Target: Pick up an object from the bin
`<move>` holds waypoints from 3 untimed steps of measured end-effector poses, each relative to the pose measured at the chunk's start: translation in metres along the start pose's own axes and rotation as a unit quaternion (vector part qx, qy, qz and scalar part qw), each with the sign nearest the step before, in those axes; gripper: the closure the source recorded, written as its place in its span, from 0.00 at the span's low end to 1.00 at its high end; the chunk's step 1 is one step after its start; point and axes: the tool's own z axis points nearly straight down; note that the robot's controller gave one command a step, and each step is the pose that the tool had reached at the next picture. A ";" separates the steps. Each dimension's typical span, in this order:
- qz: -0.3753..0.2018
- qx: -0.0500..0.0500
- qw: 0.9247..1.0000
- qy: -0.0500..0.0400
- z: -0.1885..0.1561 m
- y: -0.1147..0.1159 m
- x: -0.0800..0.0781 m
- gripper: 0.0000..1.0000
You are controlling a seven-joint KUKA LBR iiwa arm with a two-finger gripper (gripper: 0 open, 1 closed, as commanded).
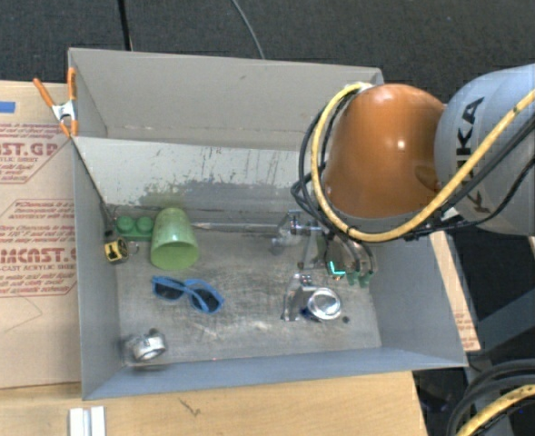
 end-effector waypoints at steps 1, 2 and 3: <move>-0.153 0.000 0.988 -0.001 0.134 0.047 -0.030 0.00; -0.114 0.003 0.993 0.000 0.165 0.085 -0.051 0.00; -0.115 0.000 0.993 -0.008 0.162 0.087 -0.054 1.00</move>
Offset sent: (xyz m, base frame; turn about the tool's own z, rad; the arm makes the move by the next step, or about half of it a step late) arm 0.0299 0.0458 -0.1313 -0.3054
